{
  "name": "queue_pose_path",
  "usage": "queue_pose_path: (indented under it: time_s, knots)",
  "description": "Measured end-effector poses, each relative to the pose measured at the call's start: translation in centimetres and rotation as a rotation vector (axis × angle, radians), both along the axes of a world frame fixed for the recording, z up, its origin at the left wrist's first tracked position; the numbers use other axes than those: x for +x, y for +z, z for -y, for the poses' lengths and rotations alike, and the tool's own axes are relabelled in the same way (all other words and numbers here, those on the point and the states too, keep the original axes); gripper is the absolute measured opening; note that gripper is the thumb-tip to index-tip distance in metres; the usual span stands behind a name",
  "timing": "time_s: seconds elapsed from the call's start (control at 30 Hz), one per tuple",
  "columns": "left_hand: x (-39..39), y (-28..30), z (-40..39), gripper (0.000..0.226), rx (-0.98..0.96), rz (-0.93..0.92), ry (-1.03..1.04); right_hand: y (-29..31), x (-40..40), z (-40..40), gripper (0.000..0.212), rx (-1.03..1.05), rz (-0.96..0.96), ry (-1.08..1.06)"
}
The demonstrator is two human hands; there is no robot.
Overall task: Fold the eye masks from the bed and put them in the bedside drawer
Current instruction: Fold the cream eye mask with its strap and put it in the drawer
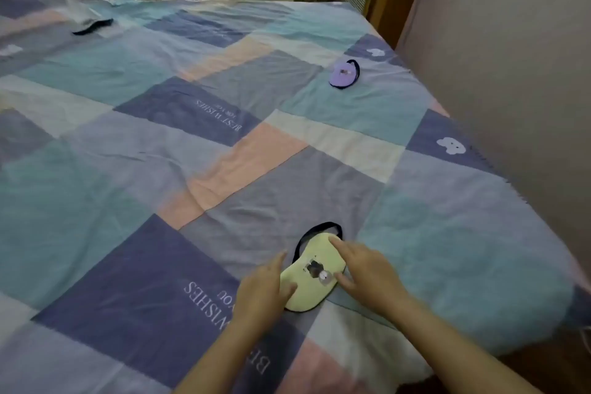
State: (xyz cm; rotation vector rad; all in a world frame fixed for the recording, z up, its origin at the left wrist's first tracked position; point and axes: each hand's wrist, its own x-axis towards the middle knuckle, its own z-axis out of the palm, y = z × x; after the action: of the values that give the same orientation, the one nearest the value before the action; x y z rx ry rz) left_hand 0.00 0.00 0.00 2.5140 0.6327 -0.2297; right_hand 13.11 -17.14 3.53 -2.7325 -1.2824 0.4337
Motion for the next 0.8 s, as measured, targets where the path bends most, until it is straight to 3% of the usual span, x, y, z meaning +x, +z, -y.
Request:
queue_pose_path:
  time_s: [0.13, 0.23, 0.37, 0.47, 0.53, 0.73, 0.8]
  knots:
    - [2.5, -3.8, 0.0, 0.063, -0.211, 0.020, 0.106, -4.4, 0.5, -1.4, 0.061, -0.010, -0.048, -0.006]
    - [4.0, -6.0, 0.2, 0.048, -0.220, 0.067, 0.131, -7.0, 0.6, -2.4, 0.064, -0.027, -0.077, 0.004]
    - [5.3, -7.4, -0.5, 0.042, -0.333, 0.028, 0.239, -8.1, 1.1, -3.3, 0.073, 0.004, -0.136, -0.043]
    - [6.0, -7.3, -0.9, 0.023, -0.357, -0.031, 0.210, -8.0, 1.3, -3.5, 0.077, 0.027, -0.172, -0.068]
    - [6.3, -7.3, -1.1, 0.025, -0.414, -0.029, 0.194, -8.2, 1.5, -3.5, 0.079, 0.056, -0.193, -0.091]
    - [6.9, -6.3, -0.9, 0.019, -0.575, 0.145, 0.201, -8.2, 1.5, -3.5, 0.087, 0.196, -0.363, -0.244]
    - [7.1, -5.4, -0.9, 0.014, -0.595, 0.243, 0.232, -7.8, 1.5, -3.8, 0.081, 0.314, -0.426, -0.274]
